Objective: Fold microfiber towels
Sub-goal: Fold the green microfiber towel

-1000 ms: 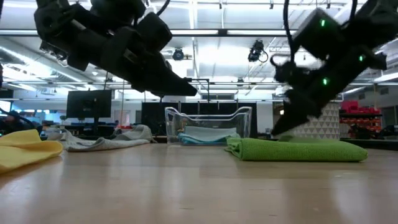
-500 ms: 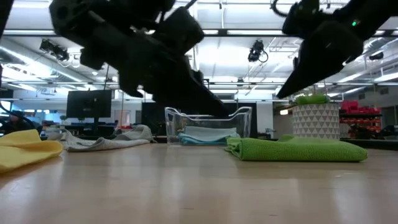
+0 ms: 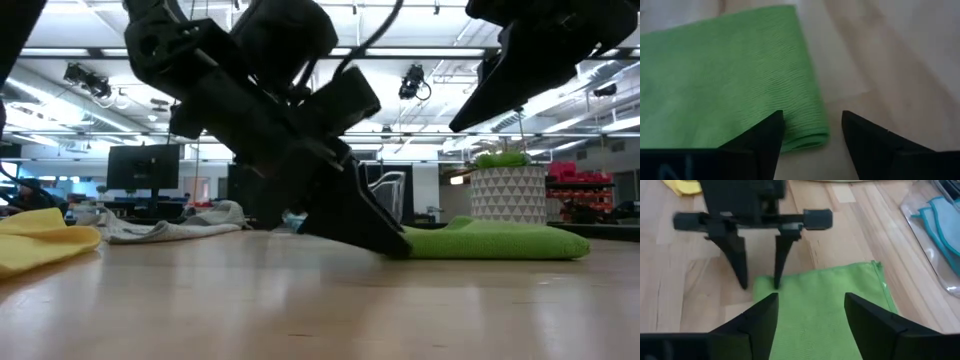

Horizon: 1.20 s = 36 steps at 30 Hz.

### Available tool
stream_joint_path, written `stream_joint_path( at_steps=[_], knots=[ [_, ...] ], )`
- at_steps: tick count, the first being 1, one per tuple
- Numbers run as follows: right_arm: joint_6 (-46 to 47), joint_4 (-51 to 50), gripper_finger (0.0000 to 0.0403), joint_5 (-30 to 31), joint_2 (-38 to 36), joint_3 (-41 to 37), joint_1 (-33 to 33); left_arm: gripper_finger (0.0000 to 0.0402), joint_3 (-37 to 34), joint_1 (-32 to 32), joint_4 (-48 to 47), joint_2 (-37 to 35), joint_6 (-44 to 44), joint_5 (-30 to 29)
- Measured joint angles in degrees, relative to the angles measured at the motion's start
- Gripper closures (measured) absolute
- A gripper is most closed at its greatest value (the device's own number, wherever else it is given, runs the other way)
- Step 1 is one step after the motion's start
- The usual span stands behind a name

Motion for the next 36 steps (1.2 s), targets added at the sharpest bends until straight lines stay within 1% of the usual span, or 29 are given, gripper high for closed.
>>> stream_joint_path(
  at_steps=[2,4,6,10,11,15,17,20,22,29,33,36],
  knots=[
    [-0.2,-0.2,0.0163,0.0,0.0,0.0,0.0,0.0214,0.0,0.3,-1.1,0.0,-0.1,0.0],
    [-0.1,0.0,0.0162,0.0,0.0,0.0,0.3,0.0242,0.0,0.6,-1.5,0.0,0.0,0.0],
    [1.1,0.0,0.0161,-0.9,0.2,0.0,0.4,0.028,0.0,0.6,-1.6,0.0,0.7,0.0],
    [4.1,0.0,0.015,-6.2,1.7,0.0,0.5,0.0375,0.0,0.6,-1.3,-0.1,1.5,-0.3],
    [4.6,-0.1,0.0144,-7.0,2.5,0.0,1.0,0.0384,0.0,0.6,-1.1,-0.2,1.2,-0.3],
    [5.4,-0.2,0.0127,-8.6,6.6,0.4,2.8,0.038,0.0,0.9,2.0,-0.2,-2.2,-0.2],
    [5.6,-0.2,0.0123,-8.7,9.0,1.4,3.6,0.0387,0.0,1.3,3.0,-0.2,-4.8,-0.2],
    [5.7,-1.0,0.0126,-8.5,13.1,3.6,4.6,0.0389,0.0,1.9,3.4,-0.2,-8.2,0.1],
    [5.6,-3.6,0.0132,-7.2,15.8,5.8,5.3,0.0387,0.0,2.1,3.6,-0.2,-9.7,0.2],
    [7.3,-12.7,0.0176,-0.7,23.6,12.7,5.5,0.0389,0.0,1.8,5.1,-0.4,-10.4,1.7],
    [8.5,-15.1,0.0206,0.5,26.0,14.5,5.6,0.0387,0.0,1.6,5.1,-1.0,-10.7,1.9],
    [10.1,-16.4,0.0236,0.8,26.5,14.7,5.4,0.0386,0.0,1.5,5.1,-1.5,-10.6,1.8]
  ],
)
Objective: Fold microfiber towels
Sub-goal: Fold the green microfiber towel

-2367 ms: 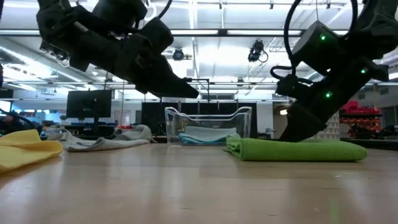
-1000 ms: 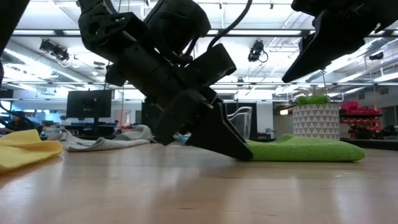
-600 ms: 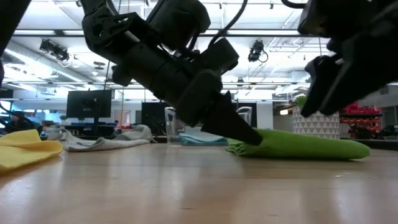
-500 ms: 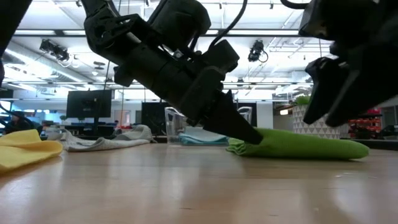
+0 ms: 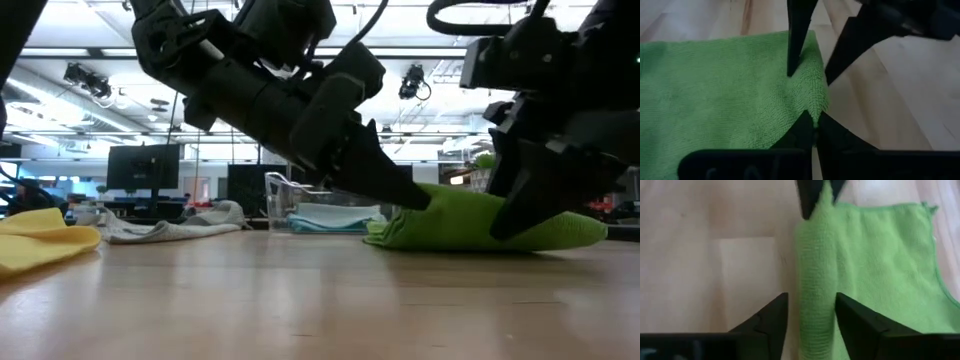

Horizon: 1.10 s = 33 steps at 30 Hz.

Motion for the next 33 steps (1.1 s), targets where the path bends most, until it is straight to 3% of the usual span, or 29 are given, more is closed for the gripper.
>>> stream_joint_path(
  at_steps=[6,9,11,15,20,25,29,33],
  knots=[
    [1.5,-1.6,0.0332,1.9,-1.3,0.1,0.6,0.0388,0.0,0.0,-0.1,-0.4,-2.9,0.0],
    [1.3,-3.1,0.0377,2.8,-3.4,0.1,0.7,0.0347,0.0,0.3,-0.9,-0.8,-7.1,2.2],
    [1.2,-4.4,0.0388,2.8,-5.4,0.1,0.6,0.0307,-0.2,0.5,-2.5,-2.5,-6.9,5.6],
    [0.1,-5.3,0.0388,0.4,-10.4,0.1,-0.3,0.023,-2.7,0.7,-3.8,-8.1,-4.3,6.5],
    [-0.5,-6.1,0.0389,0.1,-15.7,0.1,-1.8,0.0178,-11.5,2.4,2.1,-14.6,-5.5,5.7],
    [-0.4,-5.9,0.0388,-0.3,-19.3,0.1,-4.6,0.0186,-22.8,3.8,16.5,-17.8,-10.7,4.2],
    [-4.3,-5.7,0.0392,-6.3,-19.0,0.1,-8.8,0.0216,-29.7,4.0,26.9,-18.1,-13.5,4.2],
    [-8.9,-4.9,0.0392,-11.5,-16.9,0.1,-14.0,0.0245,-32.5,3.9,29.9,-18.1,-14.0,4.0]
  ],
)
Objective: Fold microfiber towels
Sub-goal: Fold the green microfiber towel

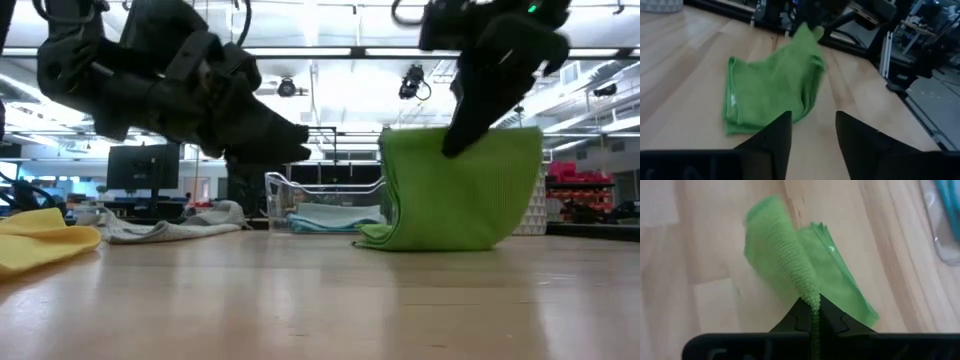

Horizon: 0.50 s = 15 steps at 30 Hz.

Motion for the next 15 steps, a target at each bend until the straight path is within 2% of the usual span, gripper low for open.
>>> stream_joint_path(
  at_steps=[9,15],
  knots=[
    [-6.2,3.5,0.0392,-9.1,4.6,0.0,-7.7,0.0288,-0.8,0.0,0.5,0.0,0.6,-0.1],
    [-7.8,3.9,0.0391,-10.8,7.7,0.0,-10.1,0.03,-0.8,0.0,0.5,0.0,1.8,-0.1]
  ],
)
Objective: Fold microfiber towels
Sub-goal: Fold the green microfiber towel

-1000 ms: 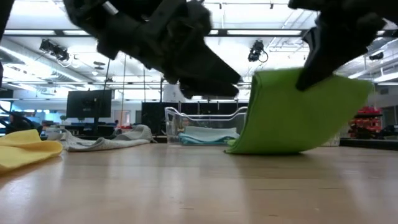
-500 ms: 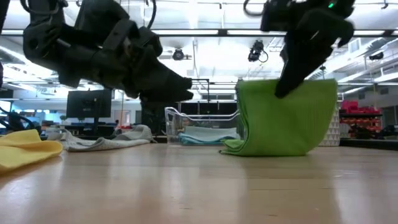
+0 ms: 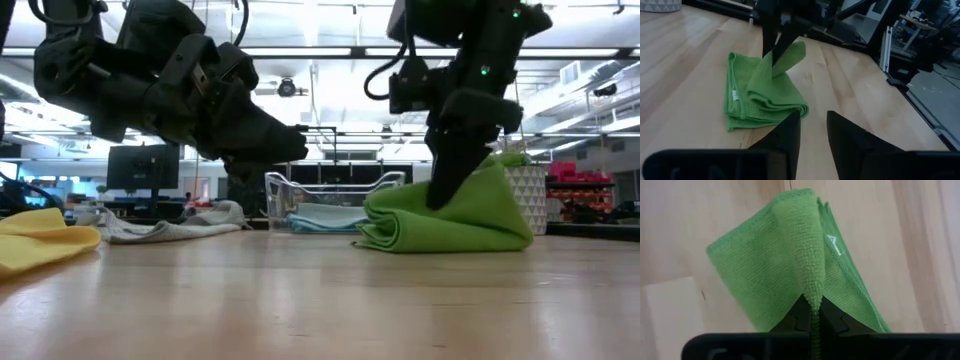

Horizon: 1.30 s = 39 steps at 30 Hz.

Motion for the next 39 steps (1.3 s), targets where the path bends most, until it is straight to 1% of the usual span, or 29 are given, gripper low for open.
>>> stream_joint_path(
  at_steps=[3,6,10,14,17,19,21,23,25,26,28,31,32,34,37,39],
  knots=[
    [-0.4,0.1,0.0387,-0.5,0.7,0.0,-1.0,0.0304,0.0,0.0,0.0,0.0,0.1,0.0],
    [-1.5,0.7,0.0368,-0.5,0.3,0.0,-1.8,0.0305,0.0,0.0,0.0,0.0,0.2,0.0],
    [-2.0,0.7,0.0313,-0.5,-1.1,0.0,-2.3,0.0304,2.0,0.0,-1.9,0.1,0.7,0.1],
    [-2.0,0.1,0.0246,-0.2,-3.9,0.2,-2.4,0.0309,6.5,0.0,-8.2,0.1,4.1,0.1],
    [-1.9,-3.0,0.0203,0.1,-7.3,1.9,-2.3,0.0319,10.4,0.2,-13.3,0.1,7.1,0.1],
    [0.0,-6.4,0.0183,0.5,-10.4,3.0,-2.0,0.0329,12.5,0.7,-16.3,0.1,7.9,0.1],
    [2.4,-9.2,0.0177,1.2,-13.5,3.1,-1.2,0.0343,14.1,1.3,-17.5,0.4,8.2,0.1],
    [5.4,-10.7,0.0191,2.4,-16.5,1.2,0.3,0.0361,15.2,1.8,-17.6,1.1,8.0,0.1],
    [9.2,-10.2,0.0224,3.4,-19.2,-1.8,2.4,0.0381,16.1,2.2,-17.5,2.5,7.8,0.1],
    [11.1,-9.3,0.0247,3.6,-20.1,-3.4,3.6,0.039,16.4,2.3,-17.6,3.2,7.8,0.1],
    [13.8,-5.8,0.0299,3.5,-21.1,-6.5,6.2,0.0394,17.3,2.3,-17.7,5.1,7.8,0.1],
    [14.7,1.8,0.0377,2.5,-20.4,-9.4,9.6,0.0385,19.7,2.3,-17.7,8.7,7.8,0.5],
    [14.7,4.2,0.0389,2.5,-19.8,-9.7,10.6,0.0382,20.8,2.3,-17.7,10.0,7.9,1.1],
    [15.6,6.8,0.0389,2.8,-18.3,-9.7,12.0,0.038,22.8,2.3,-17.7,12.4,8.3,1.5],
    [17.2,7.5,0.0373,4.0,-15.9,-9.3,13.6,0.039,25.5,2.4,-17.6,15.2,8.4,1.4],
    [18.4,7.5,0.0371,4.9,-14.5,-9.2,14.0,0.0395,26.7,2.7,-17.7,16.4,8.8,1.4]
  ],
)
